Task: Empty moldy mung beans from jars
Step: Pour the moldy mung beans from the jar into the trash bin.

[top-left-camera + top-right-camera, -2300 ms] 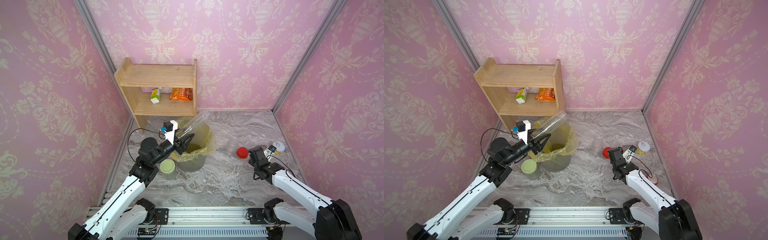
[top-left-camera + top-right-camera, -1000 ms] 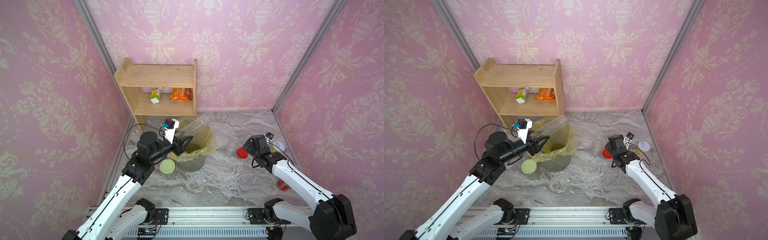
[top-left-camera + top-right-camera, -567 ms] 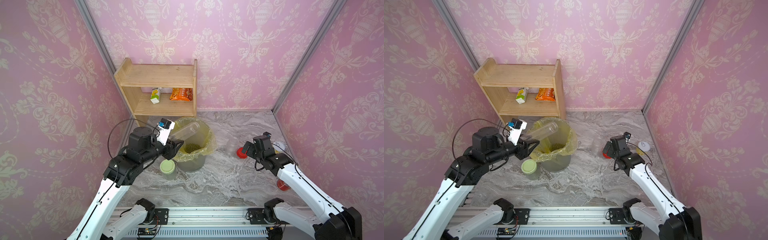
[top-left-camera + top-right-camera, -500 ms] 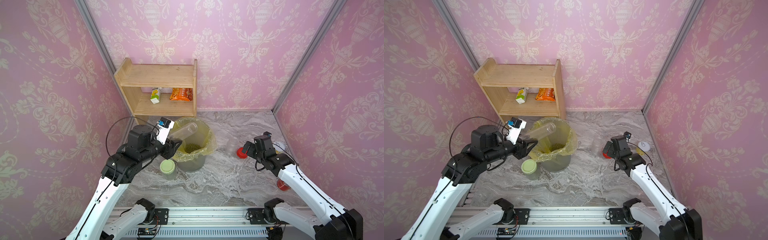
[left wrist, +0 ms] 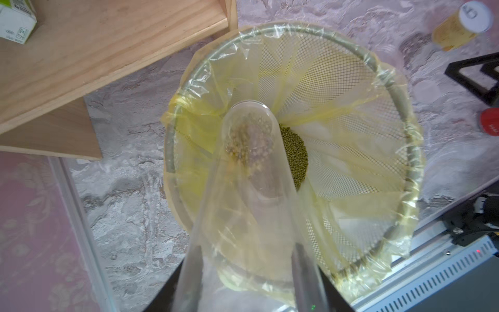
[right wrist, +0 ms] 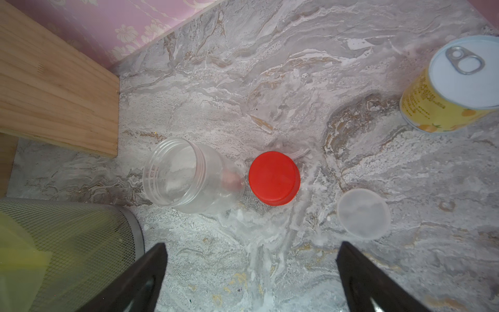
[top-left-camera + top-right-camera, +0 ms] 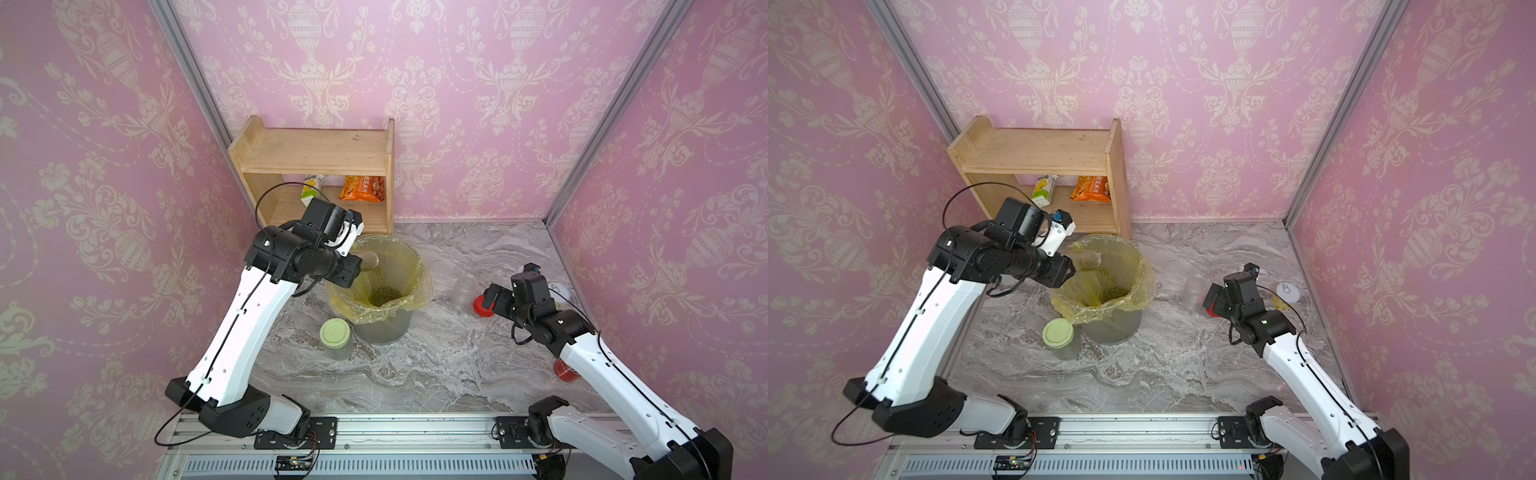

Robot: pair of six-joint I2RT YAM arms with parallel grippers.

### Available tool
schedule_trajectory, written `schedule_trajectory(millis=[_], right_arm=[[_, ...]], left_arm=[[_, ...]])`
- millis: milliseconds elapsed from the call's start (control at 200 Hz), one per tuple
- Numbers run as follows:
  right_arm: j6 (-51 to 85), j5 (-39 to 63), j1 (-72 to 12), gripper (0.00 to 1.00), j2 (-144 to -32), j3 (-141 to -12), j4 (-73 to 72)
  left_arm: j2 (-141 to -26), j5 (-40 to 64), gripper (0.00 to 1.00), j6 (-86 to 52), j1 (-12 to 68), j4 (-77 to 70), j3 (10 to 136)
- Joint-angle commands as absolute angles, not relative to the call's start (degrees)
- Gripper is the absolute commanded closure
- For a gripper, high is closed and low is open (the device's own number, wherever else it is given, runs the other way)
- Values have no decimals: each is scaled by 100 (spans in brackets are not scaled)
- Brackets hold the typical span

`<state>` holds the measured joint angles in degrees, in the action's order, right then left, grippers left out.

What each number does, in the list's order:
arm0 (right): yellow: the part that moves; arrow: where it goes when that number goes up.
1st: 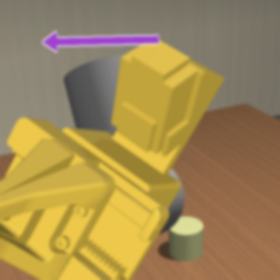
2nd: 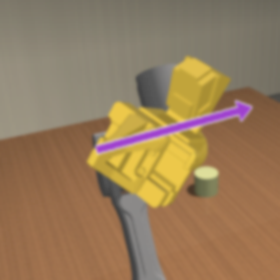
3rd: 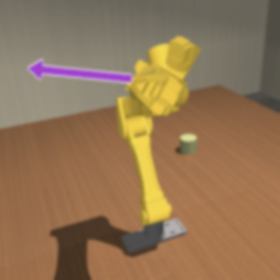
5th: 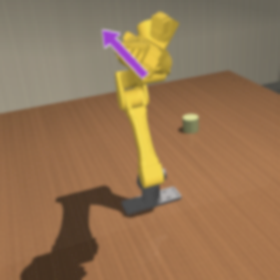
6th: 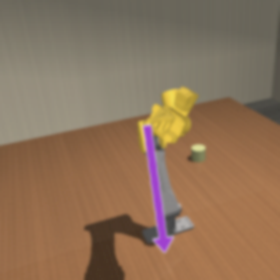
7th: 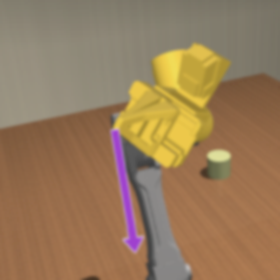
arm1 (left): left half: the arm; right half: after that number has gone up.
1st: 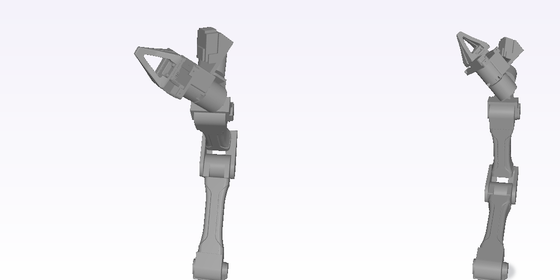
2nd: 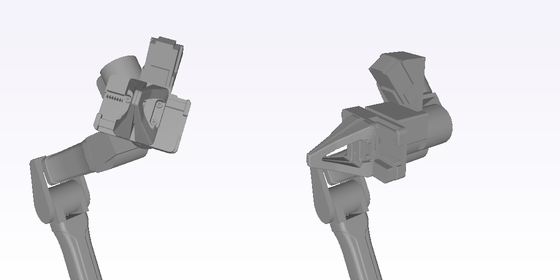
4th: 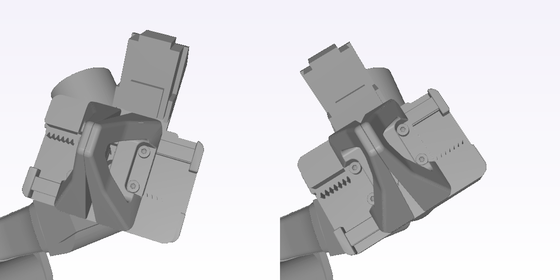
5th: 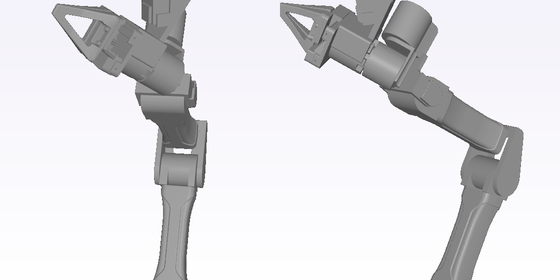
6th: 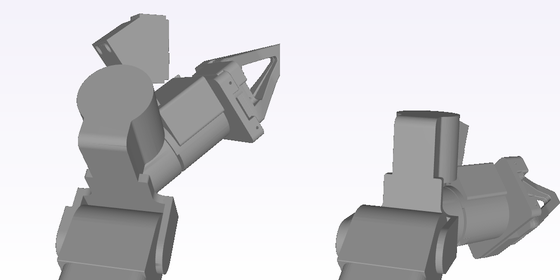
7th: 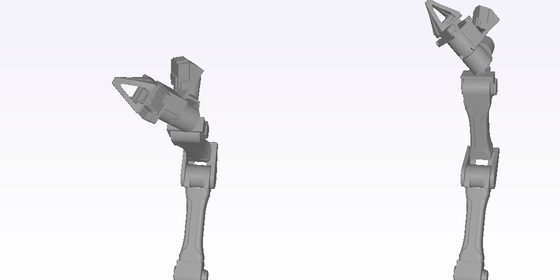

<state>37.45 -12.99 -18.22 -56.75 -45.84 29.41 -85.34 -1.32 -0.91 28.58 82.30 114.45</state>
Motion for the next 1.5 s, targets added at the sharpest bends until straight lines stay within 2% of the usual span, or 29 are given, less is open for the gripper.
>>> schedule_trajectory(millis=[0,345,565,650,906,1056,1171,1251,1401,1496], right_arm=[[3657,-1167,-1871,0,-5580,-4474,2937],[3596,-1088,-1868,0,-5452,-4447,2919],[3578,-1128,-1872,0,-5418,-4540,3045],[3599,-1119,-1872,0,-5386,-4518,3021],[3630,-998,-1872,0,-5444,-4528,2983],[3687,-937,-1872,0,-5483,-4509,2947],[3712,-906,-1872,0,-5402,-4509,2932],[3718,-892,-1867,0,-5368,-4540,2918],[3747,-834,-1872,0,-5441,-4557,2907],[3786,-793,-1877,0,-5386,-4514,2940]], left_arm=[[-8875,-712,73,-15,3031,8942,11936],[-8915,-563,73,-82,3082,8951,12415],[-9256,-727,75,-248,3505,9242,12434],[-9538,-1127,75,-232,3649,9579,12518],[-9042,-1612,74,-222,3645,9114,12841],[-8996,-1262,74,-439,3651,9055,12116],[-8298,-1285,73,-541,3644,8053,11226],[-8399,-1264,73,-450,3639,7864,11640],[-9350,-1133,74,-315,3637,8617,12903],[-8859,-1002,75,-565,3718,8492,12046]])
